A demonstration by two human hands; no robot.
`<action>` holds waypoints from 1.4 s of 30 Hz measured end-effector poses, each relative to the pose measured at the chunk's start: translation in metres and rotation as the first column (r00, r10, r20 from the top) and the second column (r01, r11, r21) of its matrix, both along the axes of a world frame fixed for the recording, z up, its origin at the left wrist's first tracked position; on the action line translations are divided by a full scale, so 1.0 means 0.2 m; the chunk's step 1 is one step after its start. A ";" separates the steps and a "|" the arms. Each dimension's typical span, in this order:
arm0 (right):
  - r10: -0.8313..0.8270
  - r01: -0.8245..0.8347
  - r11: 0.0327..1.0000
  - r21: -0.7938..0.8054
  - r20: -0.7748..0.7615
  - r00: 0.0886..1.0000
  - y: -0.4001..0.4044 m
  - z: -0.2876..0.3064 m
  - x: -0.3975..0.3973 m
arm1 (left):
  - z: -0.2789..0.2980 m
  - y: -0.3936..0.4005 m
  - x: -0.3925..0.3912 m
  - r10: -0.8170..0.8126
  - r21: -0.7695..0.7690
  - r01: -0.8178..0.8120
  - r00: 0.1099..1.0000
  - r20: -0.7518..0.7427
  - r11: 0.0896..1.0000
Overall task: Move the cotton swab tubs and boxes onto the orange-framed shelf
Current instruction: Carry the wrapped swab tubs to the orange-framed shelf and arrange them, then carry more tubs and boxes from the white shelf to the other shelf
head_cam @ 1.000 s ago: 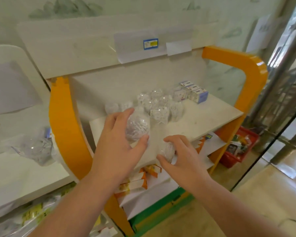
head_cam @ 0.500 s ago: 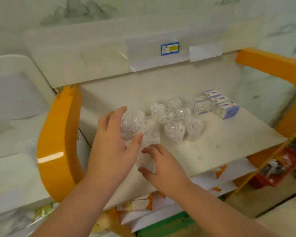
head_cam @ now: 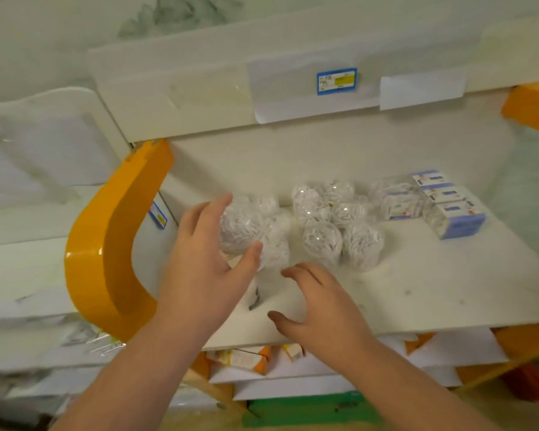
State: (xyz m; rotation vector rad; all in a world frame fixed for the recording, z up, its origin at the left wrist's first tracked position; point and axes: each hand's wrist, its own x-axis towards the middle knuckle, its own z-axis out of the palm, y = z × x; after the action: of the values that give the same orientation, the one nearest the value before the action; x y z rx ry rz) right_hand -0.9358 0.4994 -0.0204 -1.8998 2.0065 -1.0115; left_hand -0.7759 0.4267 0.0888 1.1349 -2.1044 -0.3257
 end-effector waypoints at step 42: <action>0.079 -0.086 0.986 -0.140 -0.057 0.995 0.11 0.43 -0.41 | 0.03 0.37 0.00 0.175 -0.101 -0.161 0.971 0.160 0.982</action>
State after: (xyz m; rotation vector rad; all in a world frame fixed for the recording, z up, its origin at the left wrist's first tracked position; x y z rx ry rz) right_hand -1.0171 0.5221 0.0662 -2.0829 1.9115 -1.1225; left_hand -0.7764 0.5012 0.0948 1.3176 -2.1259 -0.0581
